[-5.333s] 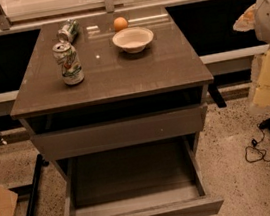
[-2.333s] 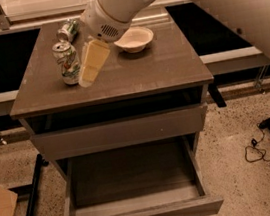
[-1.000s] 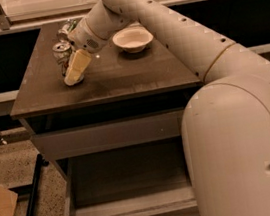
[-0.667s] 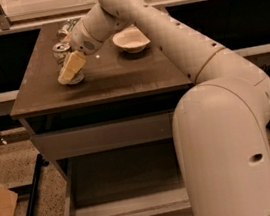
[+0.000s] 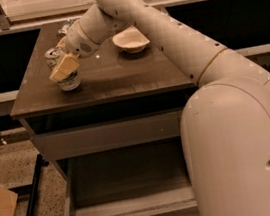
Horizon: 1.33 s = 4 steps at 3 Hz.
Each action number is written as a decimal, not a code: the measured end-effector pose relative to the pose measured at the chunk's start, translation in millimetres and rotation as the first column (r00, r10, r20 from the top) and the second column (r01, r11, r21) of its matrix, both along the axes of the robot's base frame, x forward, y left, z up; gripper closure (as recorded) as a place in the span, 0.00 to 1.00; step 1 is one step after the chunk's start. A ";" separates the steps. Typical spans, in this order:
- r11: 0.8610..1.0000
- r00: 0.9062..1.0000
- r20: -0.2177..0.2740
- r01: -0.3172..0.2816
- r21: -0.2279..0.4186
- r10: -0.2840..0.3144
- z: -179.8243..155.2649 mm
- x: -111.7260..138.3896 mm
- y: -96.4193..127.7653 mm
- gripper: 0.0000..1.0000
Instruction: Place 7up can into middle drawer
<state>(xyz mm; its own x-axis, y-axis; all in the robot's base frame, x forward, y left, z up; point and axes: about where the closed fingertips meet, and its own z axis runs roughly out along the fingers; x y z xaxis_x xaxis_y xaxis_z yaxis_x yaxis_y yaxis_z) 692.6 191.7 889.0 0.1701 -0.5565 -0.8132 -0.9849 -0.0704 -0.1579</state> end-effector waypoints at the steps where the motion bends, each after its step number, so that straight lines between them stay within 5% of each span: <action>1: 0.999 1.000 0.012 0.008 0.033 -0.009 20.6 -29.6 -12.0 0.88; 2: 0.998 0.999 0.029 0.034 0.053 -0.035 49.3 -83.3 -55.3 1.00; 3: 0.997 0.997 0.041 0.065 0.036 -0.066 61.1 -119.2 -91.0 1.00; 4: 0.987 0.984 0.073 0.161 0.008 -0.162 61.4 -153.7 -124.7 1.00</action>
Offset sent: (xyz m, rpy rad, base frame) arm -0.1233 -0.1027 0.0762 0.0796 -0.0420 -0.0633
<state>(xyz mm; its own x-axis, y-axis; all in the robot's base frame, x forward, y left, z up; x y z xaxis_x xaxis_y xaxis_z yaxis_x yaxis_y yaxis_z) 538.9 67.1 950.4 0.1371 -0.5795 -0.8033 -0.9692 0.0891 -0.2297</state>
